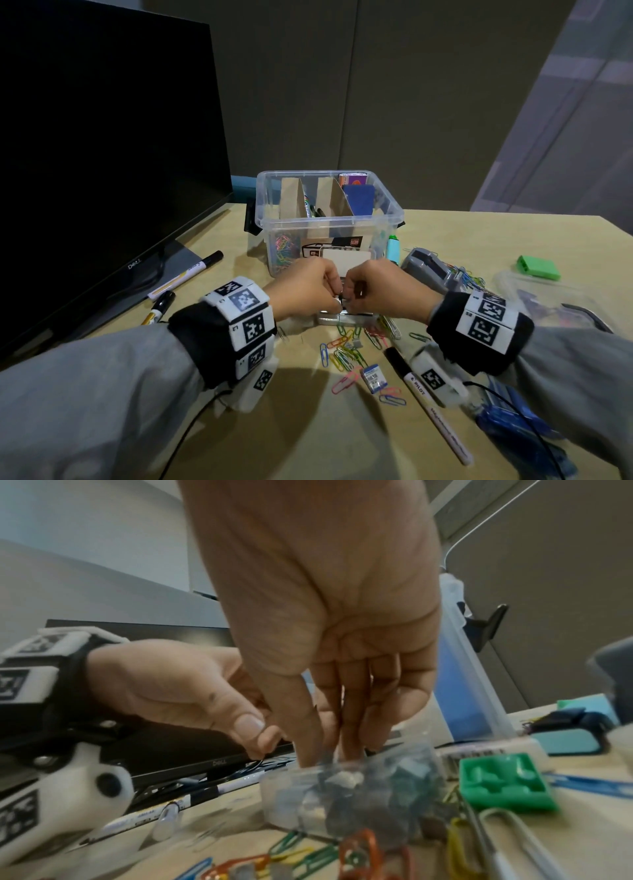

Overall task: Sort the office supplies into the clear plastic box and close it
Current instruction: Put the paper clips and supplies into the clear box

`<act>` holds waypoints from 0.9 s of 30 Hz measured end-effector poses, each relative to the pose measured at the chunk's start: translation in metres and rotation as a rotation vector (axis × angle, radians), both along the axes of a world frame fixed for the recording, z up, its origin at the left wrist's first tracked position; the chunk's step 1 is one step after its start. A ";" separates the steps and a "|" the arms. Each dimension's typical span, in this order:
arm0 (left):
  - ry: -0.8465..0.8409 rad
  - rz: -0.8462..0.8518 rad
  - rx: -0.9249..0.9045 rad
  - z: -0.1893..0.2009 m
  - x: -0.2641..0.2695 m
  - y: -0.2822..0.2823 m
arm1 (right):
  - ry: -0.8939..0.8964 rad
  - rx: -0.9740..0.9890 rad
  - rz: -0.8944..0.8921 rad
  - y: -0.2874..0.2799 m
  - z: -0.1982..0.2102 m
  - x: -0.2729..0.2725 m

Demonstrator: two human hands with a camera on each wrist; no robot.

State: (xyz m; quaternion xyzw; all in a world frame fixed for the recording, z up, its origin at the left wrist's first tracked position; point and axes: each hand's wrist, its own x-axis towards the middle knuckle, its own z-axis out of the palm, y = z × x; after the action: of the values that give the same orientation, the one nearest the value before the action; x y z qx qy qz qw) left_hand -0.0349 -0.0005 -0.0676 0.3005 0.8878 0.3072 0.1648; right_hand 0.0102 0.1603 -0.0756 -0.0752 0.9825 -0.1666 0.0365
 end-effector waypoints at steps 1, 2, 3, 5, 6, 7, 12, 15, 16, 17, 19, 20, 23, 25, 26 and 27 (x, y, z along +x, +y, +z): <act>0.046 -0.048 -0.035 0.001 0.002 -0.001 | -0.009 0.016 0.000 0.000 0.000 0.000; 0.066 -0.094 -0.062 0.001 0.005 -0.002 | -0.017 0.026 -0.001 0.001 0.000 -0.001; 0.072 -0.133 -0.085 0.001 0.008 -0.002 | -0.020 0.031 0.000 0.002 0.002 -0.001; 0.090 -0.192 -0.117 0.000 0.013 -0.002 | -0.012 0.044 0.016 0.005 0.006 0.000; 0.113 -0.208 -0.134 0.000 0.015 -0.001 | -0.011 0.051 0.039 0.006 0.009 0.002; 0.150 -0.212 -0.153 -0.002 0.016 -0.001 | -0.020 0.059 0.070 0.007 0.012 0.005; 0.212 -0.194 -0.188 -0.005 0.014 -0.002 | -0.150 0.195 0.231 0.000 0.022 0.025; 0.203 -0.231 -0.224 -0.007 0.018 0.002 | -0.134 0.408 0.245 -0.008 0.016 0.032; 0.222 -0.233 -0.242 -0.008 0.021 0.003 | -0.140 0.455 0.241 -0.011 0.014 0.033; 0.238 -0.232 -0.262 -0.010 0.023 0.006 | -0.156 0.486 0.236 -0.014 0.013 0.033; 0.251 -0.230 -0.308 -0.012 0.027 0.010 | -0.175 0.522 0.231 -0.018 0.013 0.032; 0.259 -0.231 -0.327 -0.013 0.028 0.012 | -0.167 0.535 0.230 -0.018 0.013 0.031; 0.281 -0.224 -0.356 -0.012 0.031 0.018 | -0.148 0.542 0.222 -0.015 0.010 0.030; 0.293 -0.207 -0.370 -0.011 0.034 0.021 | -0.131 0.536 0.215 -0.012 0.008 0.030; 0.303 -0.197 -0.383 -0.010 0.036 0.023 | -0.124 0.531 0.213 -0.011 0.007 0.030; 0.316 -0.188 -0.397 -0.010 0.037 0.025 | -0.124 0.523 0.211 -0.010 0.007 0.031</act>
State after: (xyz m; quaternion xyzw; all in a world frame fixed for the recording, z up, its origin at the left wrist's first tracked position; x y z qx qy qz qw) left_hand 0.0025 0.0241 -0.0775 0.3877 0.9135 0.0595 0.1077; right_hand 0.0408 0.1506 -0.0690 -0.1546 0.9748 0.0928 0.1315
